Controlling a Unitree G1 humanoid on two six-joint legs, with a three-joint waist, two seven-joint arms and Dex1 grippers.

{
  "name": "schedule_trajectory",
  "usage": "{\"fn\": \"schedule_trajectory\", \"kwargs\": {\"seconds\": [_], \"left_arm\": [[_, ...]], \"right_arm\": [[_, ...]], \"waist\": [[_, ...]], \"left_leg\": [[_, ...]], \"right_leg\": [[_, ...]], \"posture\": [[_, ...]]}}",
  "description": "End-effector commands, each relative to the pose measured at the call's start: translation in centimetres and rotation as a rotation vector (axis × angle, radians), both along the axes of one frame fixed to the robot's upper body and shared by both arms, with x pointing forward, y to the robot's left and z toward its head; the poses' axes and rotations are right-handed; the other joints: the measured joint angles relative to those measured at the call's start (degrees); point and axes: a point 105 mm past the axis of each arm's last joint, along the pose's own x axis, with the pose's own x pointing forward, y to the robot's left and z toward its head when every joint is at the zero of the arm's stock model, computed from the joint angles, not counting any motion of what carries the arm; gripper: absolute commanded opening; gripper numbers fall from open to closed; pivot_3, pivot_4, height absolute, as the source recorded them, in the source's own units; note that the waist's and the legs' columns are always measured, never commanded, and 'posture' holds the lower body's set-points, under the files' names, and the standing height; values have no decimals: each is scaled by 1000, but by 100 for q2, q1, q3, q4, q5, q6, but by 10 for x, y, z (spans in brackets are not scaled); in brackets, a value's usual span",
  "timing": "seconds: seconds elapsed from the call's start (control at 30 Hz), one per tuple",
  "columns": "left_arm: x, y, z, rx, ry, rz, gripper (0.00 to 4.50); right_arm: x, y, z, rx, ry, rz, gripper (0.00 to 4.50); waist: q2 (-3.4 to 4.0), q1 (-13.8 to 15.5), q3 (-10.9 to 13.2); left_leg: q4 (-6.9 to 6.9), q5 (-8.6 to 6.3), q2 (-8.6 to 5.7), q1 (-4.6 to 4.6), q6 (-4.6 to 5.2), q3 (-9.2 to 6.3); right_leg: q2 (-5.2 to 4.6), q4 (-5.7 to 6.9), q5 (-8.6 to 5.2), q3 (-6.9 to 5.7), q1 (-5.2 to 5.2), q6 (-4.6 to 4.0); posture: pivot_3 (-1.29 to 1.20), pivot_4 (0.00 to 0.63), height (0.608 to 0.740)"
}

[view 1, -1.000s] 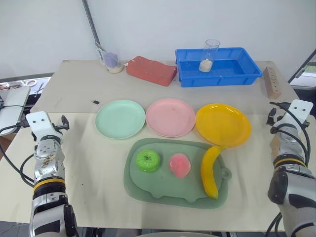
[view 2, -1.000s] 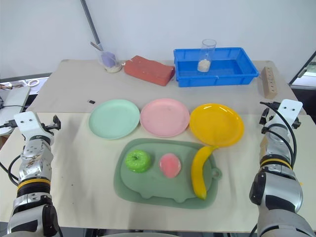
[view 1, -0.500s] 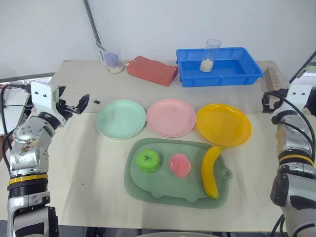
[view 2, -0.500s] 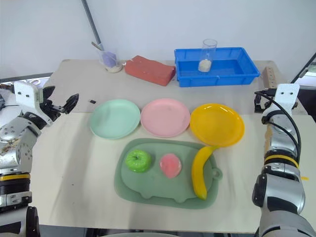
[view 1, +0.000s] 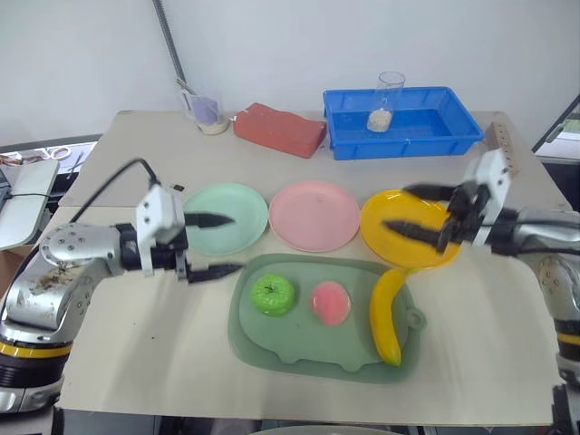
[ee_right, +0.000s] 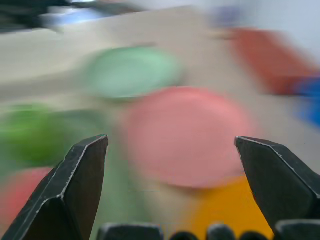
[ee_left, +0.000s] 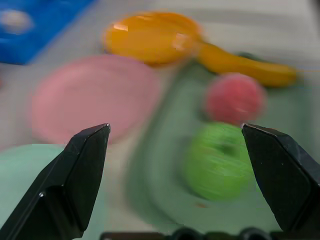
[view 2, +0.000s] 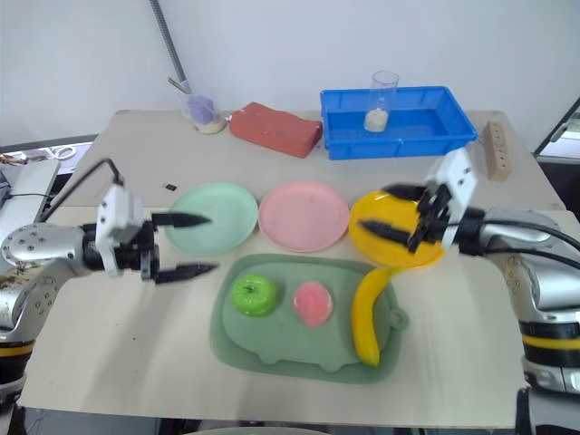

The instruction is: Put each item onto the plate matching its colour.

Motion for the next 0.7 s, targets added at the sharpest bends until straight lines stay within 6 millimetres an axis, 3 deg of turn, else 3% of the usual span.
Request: {"fn": "schedule_trajectory", "kwargs": {"seconds": [0.03,0.23,0.43,0.7], "left_arm": [[-11,-7,1,27,-22,-109,4500],[2,-22,-31,64,-70,-174,4500],[15,-34,-48,32,-76,-173,4500],[12,-45,-69,39,-44,-194,4500]], "right_arm": [[-34,26,9,-2,33,174,4461],[-55,46,1,-46,16,253,4461],[-64,48,6,-46,7,242,4461],[-76,58,11,-24,16,261,4461]], "waist": [[-10,25,4],[-24,107,7],[-36,96,1],[-41,89,3]], "left_leg": [[2,0,0,0,0,1],[3,-2,-3,-6,5,1],[4,-2,-2,-20,7,-3],[4,-2,-3,-19,9,-3]], "right_leg": [[-2,-1,-2,-1,-2,-2],[-6,-10,-3,-1,-9,-5],[-1,-2,-2,-1,-1,-5],[-1,1,-2,0,2,-5]], "posture": [[0,150,740],[0,150,740],[0,150,740],[0,150,740]]}}
